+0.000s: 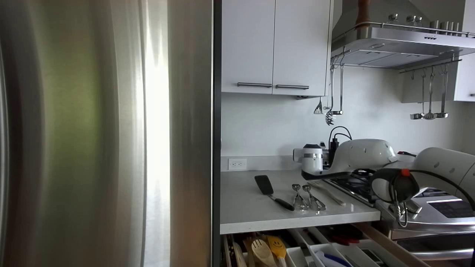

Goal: Pick up the silver pot and put it on the top left cooker on the stove hob

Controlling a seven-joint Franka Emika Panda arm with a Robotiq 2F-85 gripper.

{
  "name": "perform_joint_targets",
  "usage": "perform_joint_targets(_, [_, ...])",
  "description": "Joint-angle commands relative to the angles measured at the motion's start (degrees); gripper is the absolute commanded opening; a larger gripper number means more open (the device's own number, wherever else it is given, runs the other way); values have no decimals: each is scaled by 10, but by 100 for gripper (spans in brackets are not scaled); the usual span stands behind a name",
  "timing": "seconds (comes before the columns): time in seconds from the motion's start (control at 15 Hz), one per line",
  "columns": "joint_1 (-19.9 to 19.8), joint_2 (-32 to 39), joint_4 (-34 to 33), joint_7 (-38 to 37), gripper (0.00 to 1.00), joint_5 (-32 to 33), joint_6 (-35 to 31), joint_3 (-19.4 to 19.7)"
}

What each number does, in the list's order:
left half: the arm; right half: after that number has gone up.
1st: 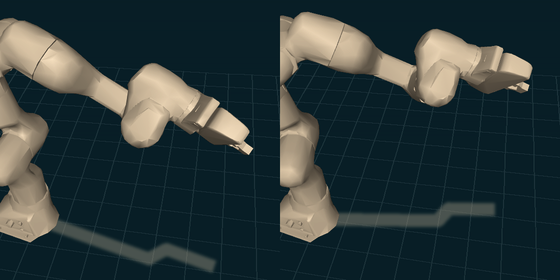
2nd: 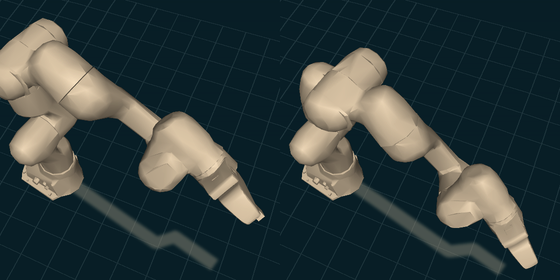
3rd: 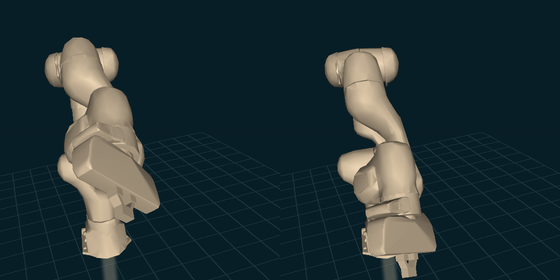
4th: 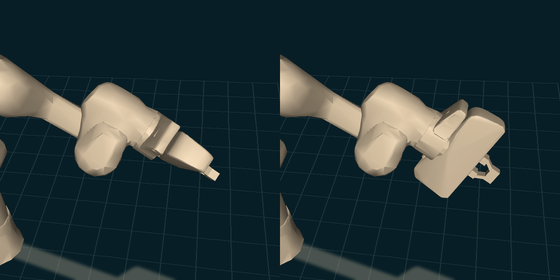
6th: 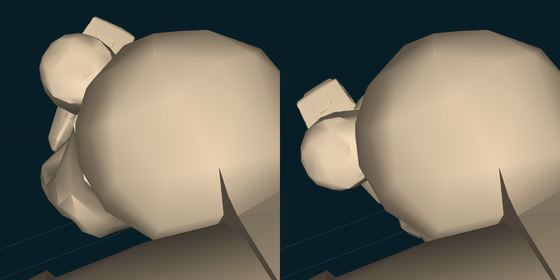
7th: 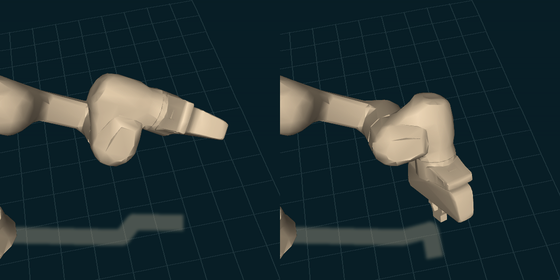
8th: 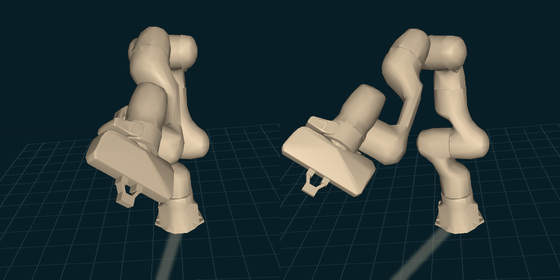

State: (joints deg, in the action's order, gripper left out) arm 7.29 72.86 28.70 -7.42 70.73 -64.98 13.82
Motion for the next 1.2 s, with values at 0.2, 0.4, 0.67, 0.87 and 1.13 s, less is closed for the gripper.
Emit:
perform_joint_targets(0.2, [-10, -1, -13, -6, 2, 13, -34, 14])
perform_joint_targets(0.4, [-15, 2, -14, -8, 2, 18, -41, 23])
perform_joint_targets(0.67, [-21, 5, -11, -2, 2, 23, -58, 33])
perform_joint_targets(0.87, [-25, 6, -8, 4, 2, 21, -75, 35])
perform_joint_targets(1.13, [-27, 7, -4, 18, 2, 18, -84, 34])
